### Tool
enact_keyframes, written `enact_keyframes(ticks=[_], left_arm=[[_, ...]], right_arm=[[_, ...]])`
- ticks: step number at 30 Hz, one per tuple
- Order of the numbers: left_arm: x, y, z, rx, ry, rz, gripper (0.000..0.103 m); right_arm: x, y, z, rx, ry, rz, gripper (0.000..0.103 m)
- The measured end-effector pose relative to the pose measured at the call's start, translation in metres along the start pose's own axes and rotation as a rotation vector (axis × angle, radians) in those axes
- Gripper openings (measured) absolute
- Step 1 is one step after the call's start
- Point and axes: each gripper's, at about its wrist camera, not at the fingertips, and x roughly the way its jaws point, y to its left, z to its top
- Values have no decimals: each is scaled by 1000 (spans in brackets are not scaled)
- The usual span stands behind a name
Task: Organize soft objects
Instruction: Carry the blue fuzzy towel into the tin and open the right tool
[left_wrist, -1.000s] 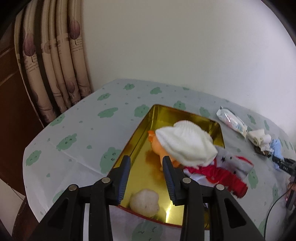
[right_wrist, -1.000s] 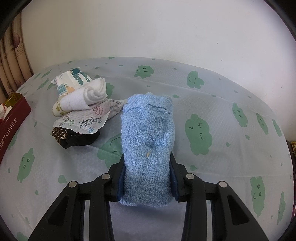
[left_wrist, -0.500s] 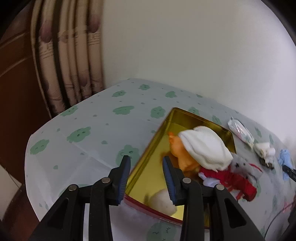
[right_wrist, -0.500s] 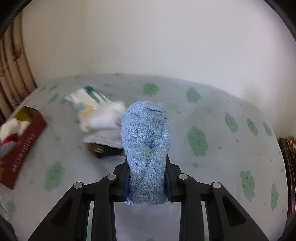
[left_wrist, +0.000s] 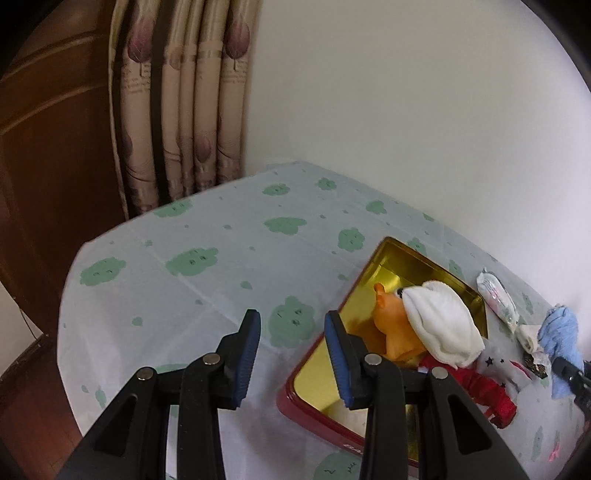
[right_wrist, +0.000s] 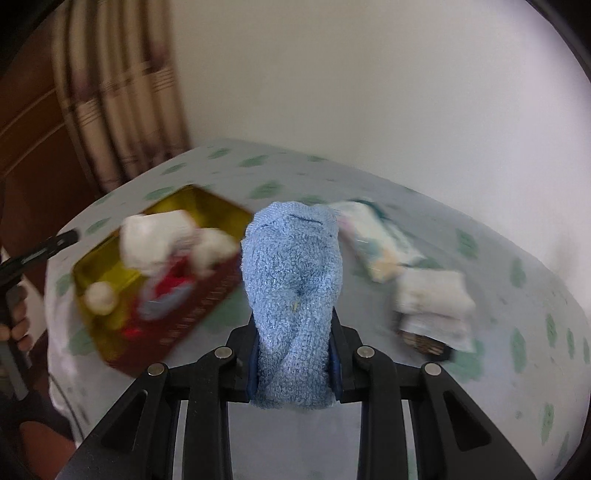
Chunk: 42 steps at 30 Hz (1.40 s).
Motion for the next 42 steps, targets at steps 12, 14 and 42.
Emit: enact_keyframes(ticks=[12,14,42], left_arm=[[2,15,3,-43,-11,105,42],[3,20,4,-68,-5,108,43],[3,21,4,-54,-17,115,44]], right_arm=[[29,109,29,-156,14,176,26],[41,119,29,-172,28,187,26],[59,152,14,-220,72,195,67]])
